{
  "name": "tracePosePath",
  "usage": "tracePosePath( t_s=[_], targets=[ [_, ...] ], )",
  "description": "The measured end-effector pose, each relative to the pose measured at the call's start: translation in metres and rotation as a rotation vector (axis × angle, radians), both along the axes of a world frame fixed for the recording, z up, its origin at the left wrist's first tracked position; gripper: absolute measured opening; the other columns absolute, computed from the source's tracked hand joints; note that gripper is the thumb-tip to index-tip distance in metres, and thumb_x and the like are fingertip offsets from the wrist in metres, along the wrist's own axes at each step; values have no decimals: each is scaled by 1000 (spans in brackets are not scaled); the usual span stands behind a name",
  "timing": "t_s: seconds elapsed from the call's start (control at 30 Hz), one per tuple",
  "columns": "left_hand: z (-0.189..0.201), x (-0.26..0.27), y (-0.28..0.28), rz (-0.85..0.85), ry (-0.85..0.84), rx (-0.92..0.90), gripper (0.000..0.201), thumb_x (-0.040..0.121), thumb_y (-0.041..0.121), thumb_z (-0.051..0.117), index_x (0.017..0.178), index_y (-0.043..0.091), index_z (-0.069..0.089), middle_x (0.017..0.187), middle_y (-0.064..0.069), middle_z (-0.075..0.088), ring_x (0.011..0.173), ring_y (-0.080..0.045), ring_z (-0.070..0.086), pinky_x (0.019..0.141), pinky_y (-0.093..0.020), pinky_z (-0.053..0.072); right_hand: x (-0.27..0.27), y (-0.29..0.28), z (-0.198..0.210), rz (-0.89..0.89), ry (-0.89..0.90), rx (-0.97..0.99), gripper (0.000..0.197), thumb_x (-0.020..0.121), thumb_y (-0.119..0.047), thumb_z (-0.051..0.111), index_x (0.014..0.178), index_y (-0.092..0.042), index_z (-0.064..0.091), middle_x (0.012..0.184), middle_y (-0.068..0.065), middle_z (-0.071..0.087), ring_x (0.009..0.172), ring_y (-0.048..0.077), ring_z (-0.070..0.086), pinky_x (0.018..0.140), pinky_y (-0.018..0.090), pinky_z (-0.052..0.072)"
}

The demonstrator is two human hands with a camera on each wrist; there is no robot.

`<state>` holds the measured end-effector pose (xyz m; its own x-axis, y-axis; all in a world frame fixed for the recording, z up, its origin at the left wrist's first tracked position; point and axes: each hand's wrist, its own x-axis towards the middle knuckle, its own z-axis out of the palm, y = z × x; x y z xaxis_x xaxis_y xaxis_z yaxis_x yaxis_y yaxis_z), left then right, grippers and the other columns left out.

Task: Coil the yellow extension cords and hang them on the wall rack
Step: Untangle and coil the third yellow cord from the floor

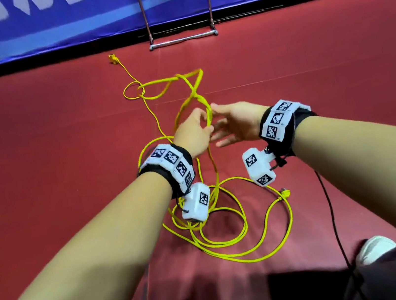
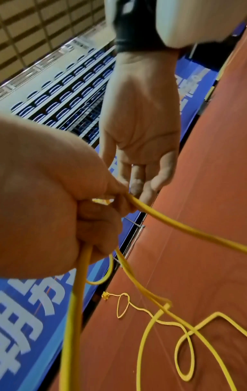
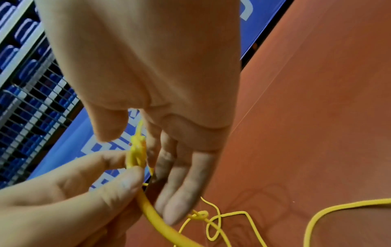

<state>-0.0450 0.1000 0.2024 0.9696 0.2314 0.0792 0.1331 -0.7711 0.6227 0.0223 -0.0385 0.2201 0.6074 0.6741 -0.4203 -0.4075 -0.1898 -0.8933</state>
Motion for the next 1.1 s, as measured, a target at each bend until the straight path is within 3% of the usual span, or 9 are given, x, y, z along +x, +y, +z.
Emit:
tracePosePath(
  t_s=[0.1,0.2,0.3,0.43,0.57,0.73,0.87,0.97,1.1],
  targets=[
    [-24,-5,-4,10,127,-9,19,92,27,62,106,17,54,100,-10,67,92,-29,61,81,-37,47,-8,2,-21,108,-35,-177,31,101,-43,42,86,-20,55,73,0,60,77,21,62,72,33,46],
    [-31,-11,-12,25,193,-136,4,93,15,58,92,16,54,83,-6,61,74,-25,54,67,-33,42,-14,6,-36,148,-94,-301,35,102,-40,44,78,-15,50,75,6,57,69,23,61,70,33,43],
    [-30,-15,-19,-27,287,-280,29,93,1,43,67,15,47,57,-3,48,45,-18,39,44,-25,30,-17,6,-43,141,-54,-324,39,104,-34,43,75,-9,51,73,11,55,59,24,55,68,35,46],
    [-29,-13,-12,4,386,-403,23,94,5,43,75,16,49,60,-3,43,35,-10,33,41,-15,25,-12,3,-47,67,-101,-358,33,96,-36,60,80,-7,54,58,5,46,50,20,45,55,30,45],
    [-30,-17,5,-29,361,-224,21,95,8,55,78,14,65,44,8,44,29,-4,27,36,-17,21,2,-4,-46,-55,-374,-418,28,84,-31,75,79,-6,63,55,7,40,45,17,32,44,22,28],
    [-19,-21,30,-13,335,-80,19,96,14,53,90,21,70,59,4,49,43,-11,37,44,-23,26,17,-13,-30,-289,-584,-432,30,90,-33,68,66,-14,68,52,4,35,42,18,31,43,23,27],
    [-15,-30,65,97,294,20,15,96,16,56,95,18,70,81,-5,61,72,-21,51,62,-30,35,38,-32,-24,-568,-525,-397,34,94,-30,61,66,-12,66,52,4,39,41,19,33,43,25,29],
    [-23,-41,97,259,269,16,9,94,21,61,93,16,69,96,-14,70,79,-27,56,70,-31,40,52,-50,-25,-734,-426,-370,35,95,-32,59,67,-12,66,51,3,41,41,17,33,45,26,29],
    [-22,-49,117,531,219,4,7,92,16,63,96,15,69,105,-14,71,101,-35,64,81,-35,48,60,-58,-30,-856,-361,-425,34,94,-36,59,69,-14,68,59,3,57,48,22,45,61,37,42]
  ],
)
